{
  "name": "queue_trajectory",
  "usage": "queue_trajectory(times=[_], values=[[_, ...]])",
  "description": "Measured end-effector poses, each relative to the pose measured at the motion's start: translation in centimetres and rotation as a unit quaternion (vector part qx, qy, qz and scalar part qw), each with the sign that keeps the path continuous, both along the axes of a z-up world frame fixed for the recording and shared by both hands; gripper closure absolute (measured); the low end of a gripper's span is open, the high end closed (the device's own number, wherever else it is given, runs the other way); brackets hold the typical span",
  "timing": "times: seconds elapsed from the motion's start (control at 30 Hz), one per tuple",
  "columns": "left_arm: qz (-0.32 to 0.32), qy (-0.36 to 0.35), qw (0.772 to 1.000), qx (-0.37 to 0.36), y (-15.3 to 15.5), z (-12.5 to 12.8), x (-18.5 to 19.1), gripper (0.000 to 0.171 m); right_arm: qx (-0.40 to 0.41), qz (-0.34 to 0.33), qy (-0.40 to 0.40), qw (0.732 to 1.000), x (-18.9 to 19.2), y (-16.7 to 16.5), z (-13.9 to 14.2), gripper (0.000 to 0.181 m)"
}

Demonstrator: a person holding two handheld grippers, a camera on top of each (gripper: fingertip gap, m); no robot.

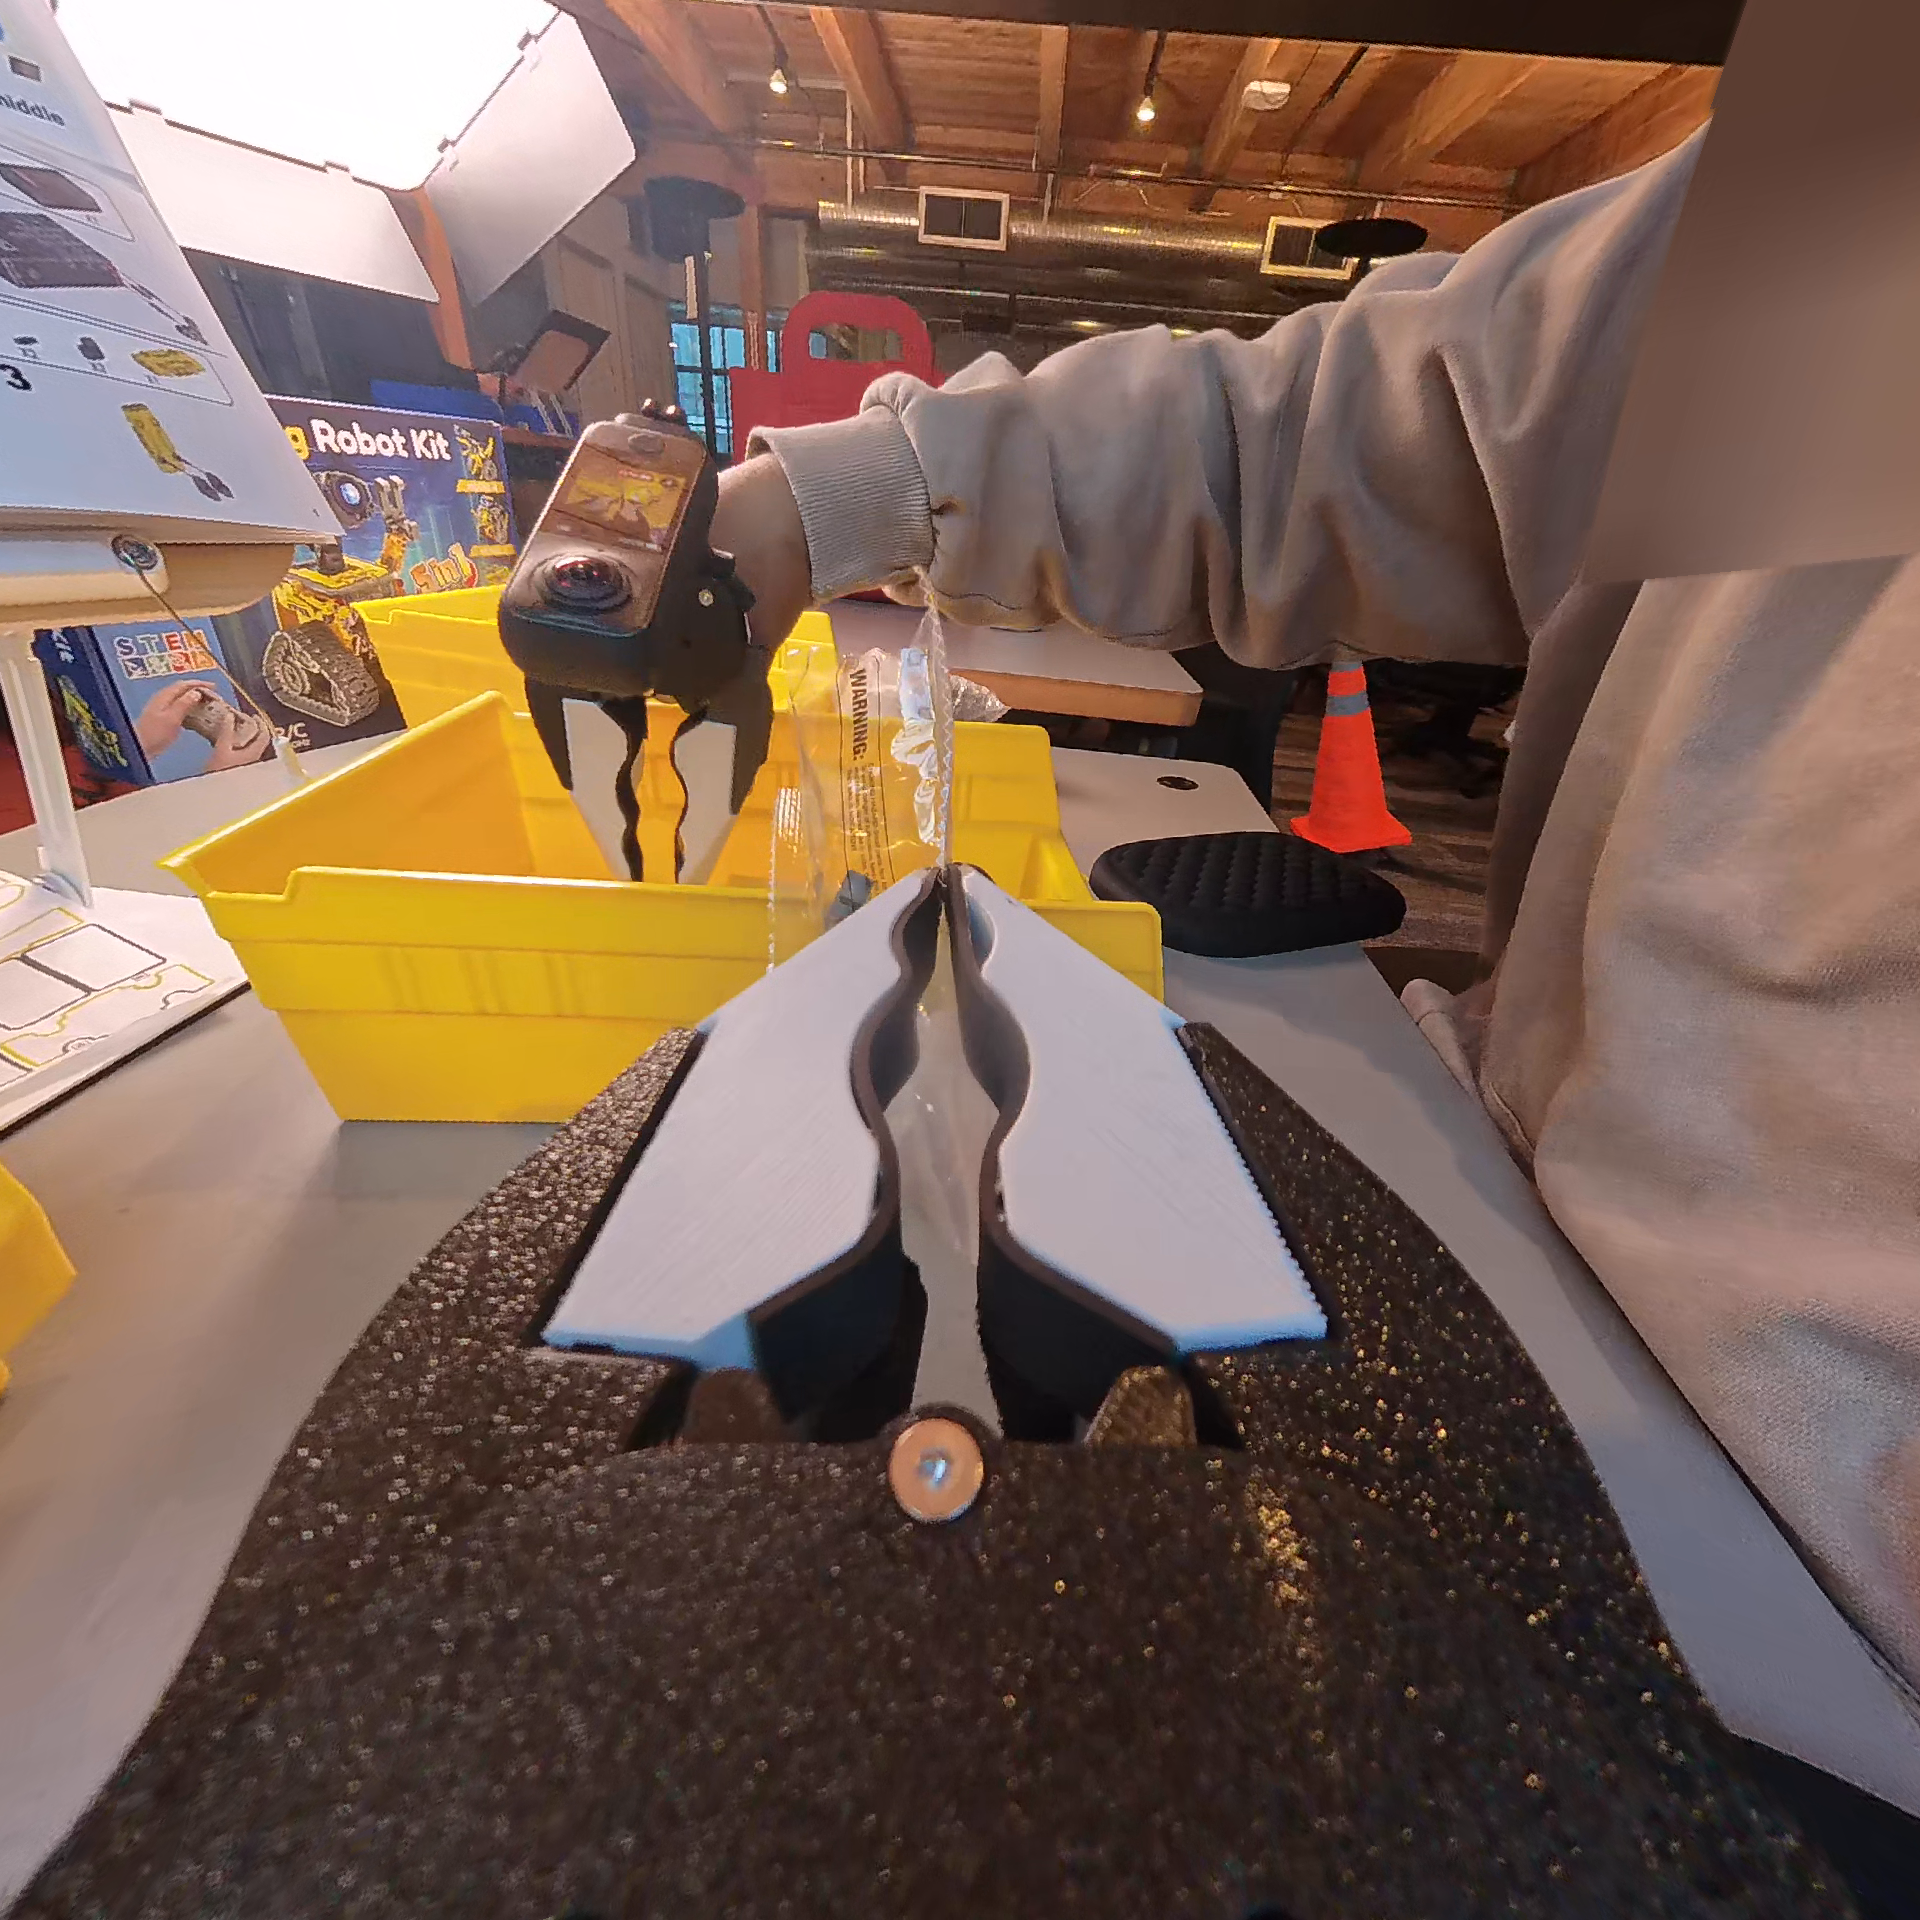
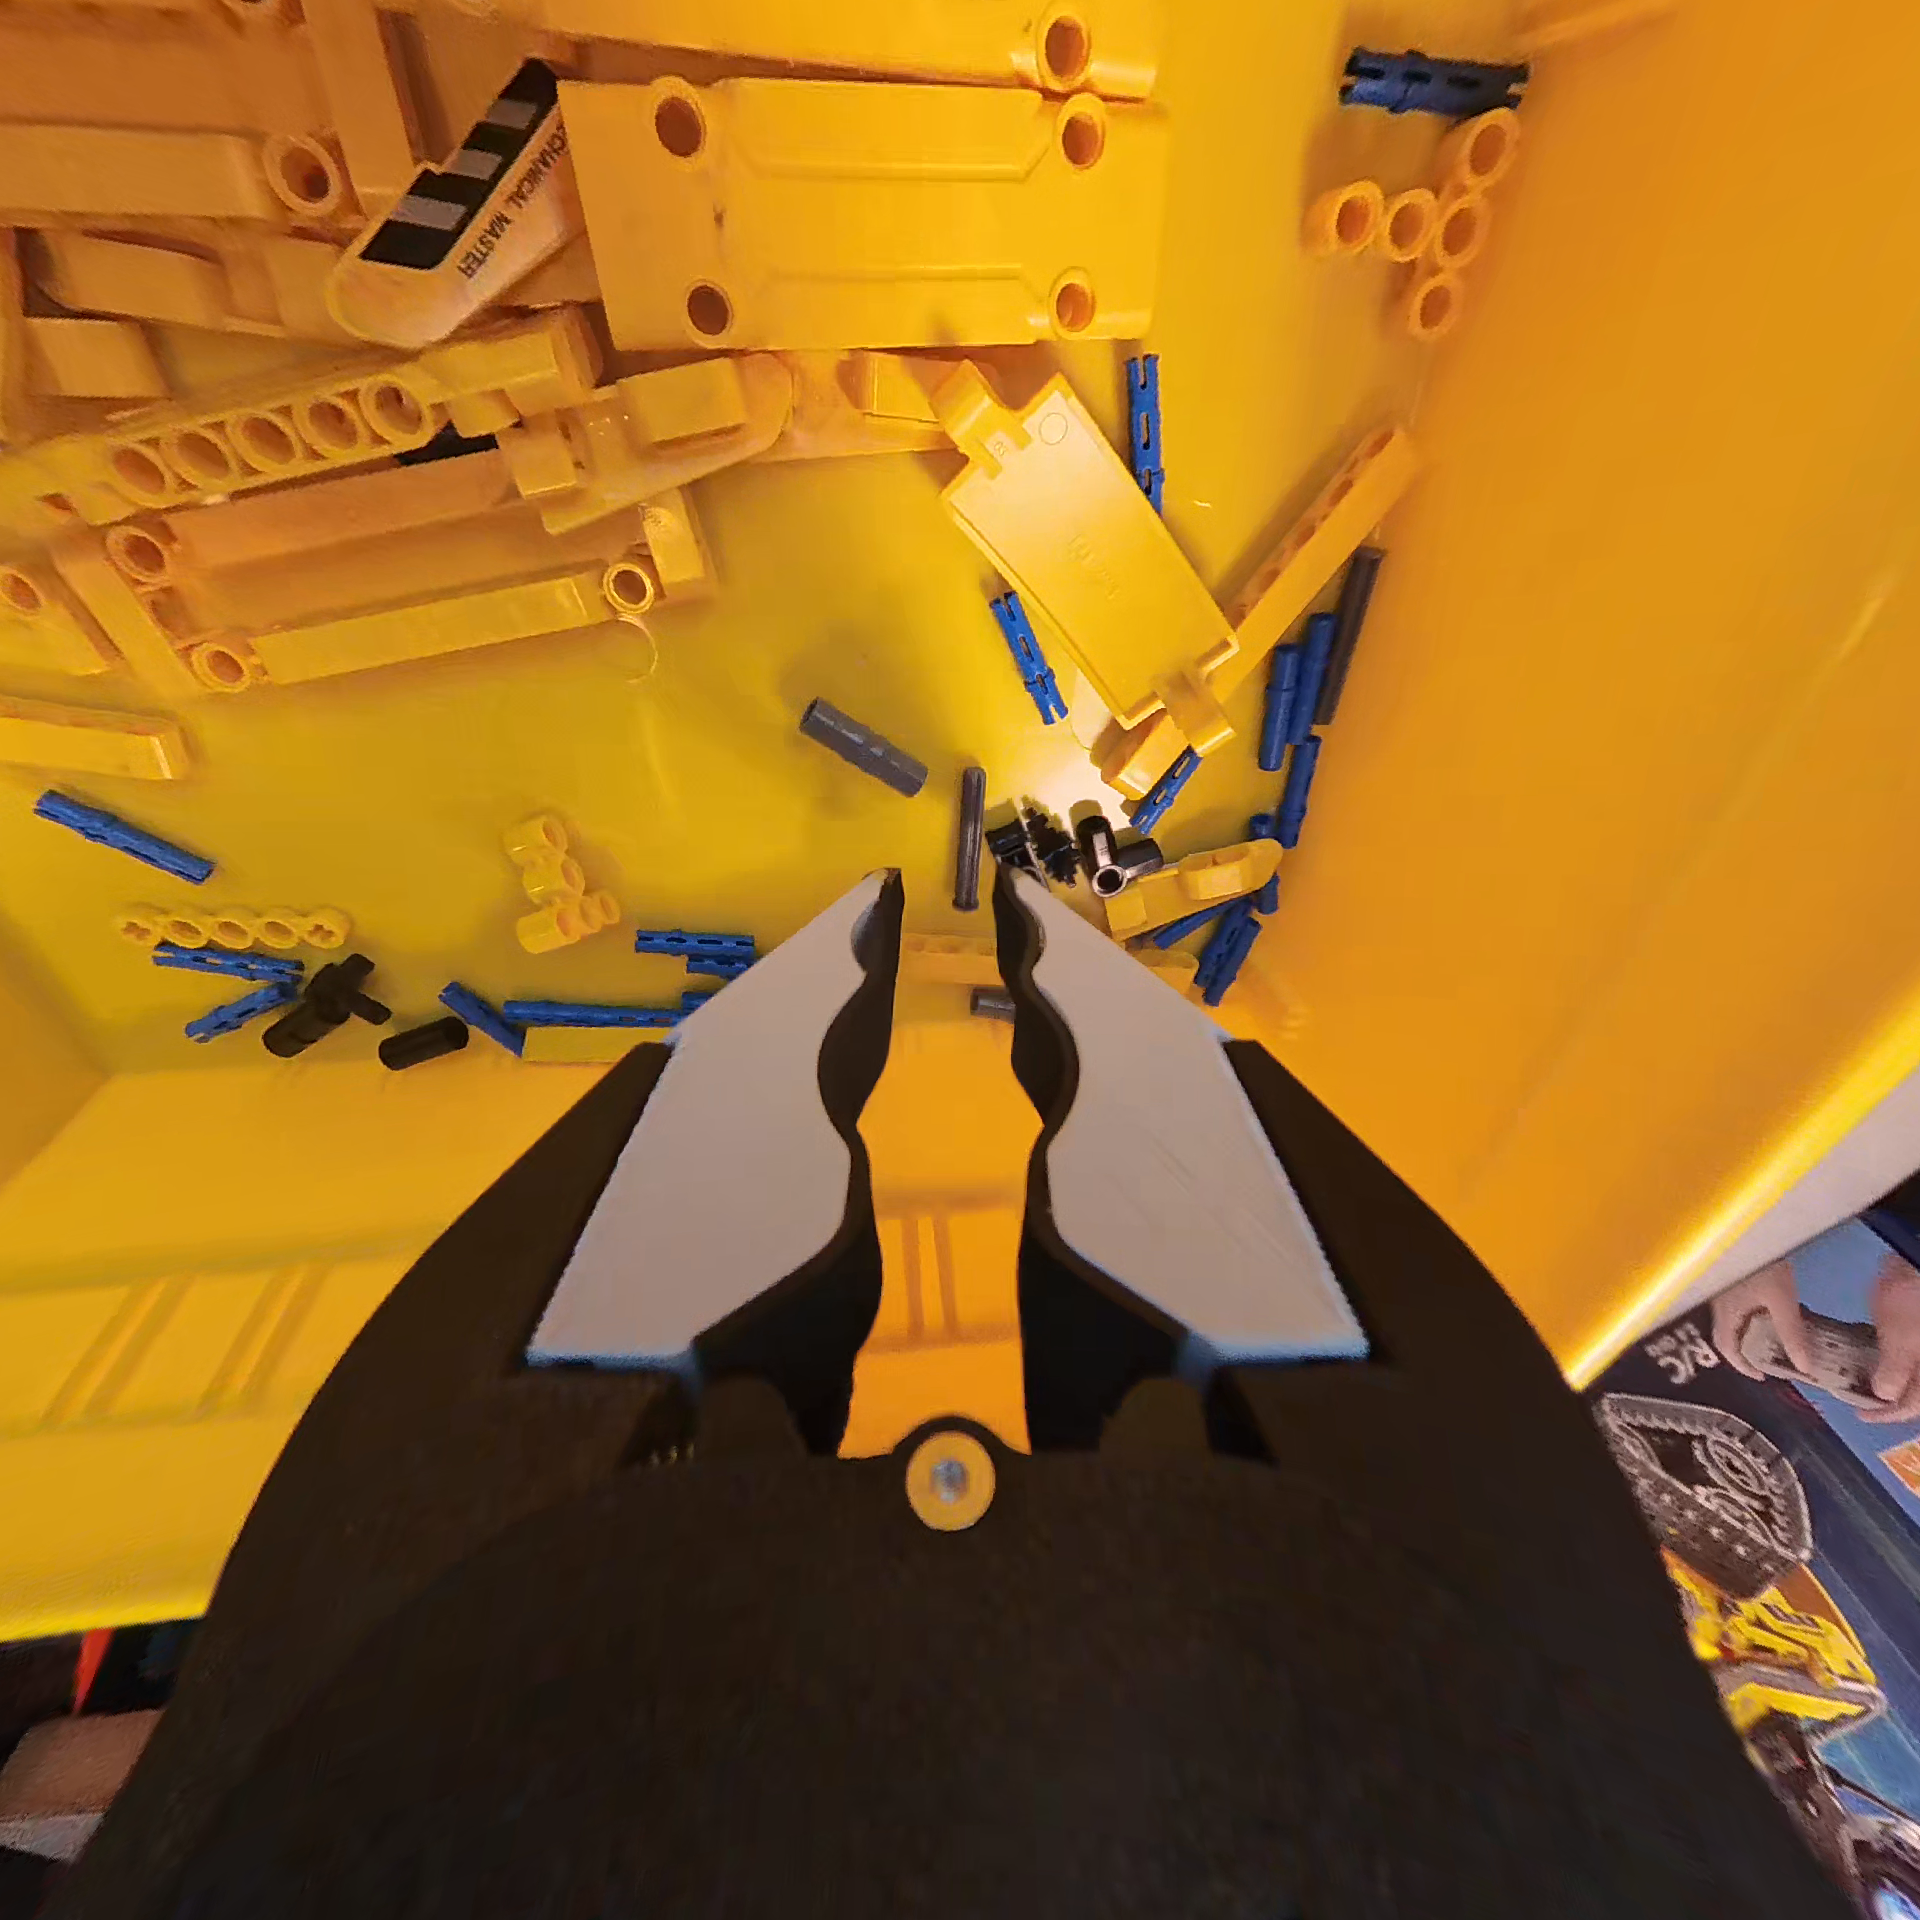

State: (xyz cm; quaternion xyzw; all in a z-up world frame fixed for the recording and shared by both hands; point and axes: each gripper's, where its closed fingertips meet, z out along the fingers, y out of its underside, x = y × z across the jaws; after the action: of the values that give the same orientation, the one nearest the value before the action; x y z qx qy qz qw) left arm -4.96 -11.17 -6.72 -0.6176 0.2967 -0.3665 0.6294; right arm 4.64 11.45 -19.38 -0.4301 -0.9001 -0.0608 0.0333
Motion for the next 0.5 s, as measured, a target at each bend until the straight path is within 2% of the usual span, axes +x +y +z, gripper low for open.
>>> queue_trajectory(times=[0.1,0.3,0.5], values=[[0.000,0.000,1.000,-0.001,0.03,-0.06,-0.04,0.171,-0.004,-0.006,-0.002,1.000,0.05,0.21,-0.78,0.165],[0.001,0.000,1.000,-0.003,0.07,-0.15,-0.13,0.171,-0.016,-0.020,-0.007,1.000,-0.36,0.66,-0.87,0.177],[0.002,-0.002,1.000,-0.003,0.08,-0.14,-0.25,0.171,-0.005,-0.004,-0.019,1.000,0.33,0.65,-0.77,0.174]])
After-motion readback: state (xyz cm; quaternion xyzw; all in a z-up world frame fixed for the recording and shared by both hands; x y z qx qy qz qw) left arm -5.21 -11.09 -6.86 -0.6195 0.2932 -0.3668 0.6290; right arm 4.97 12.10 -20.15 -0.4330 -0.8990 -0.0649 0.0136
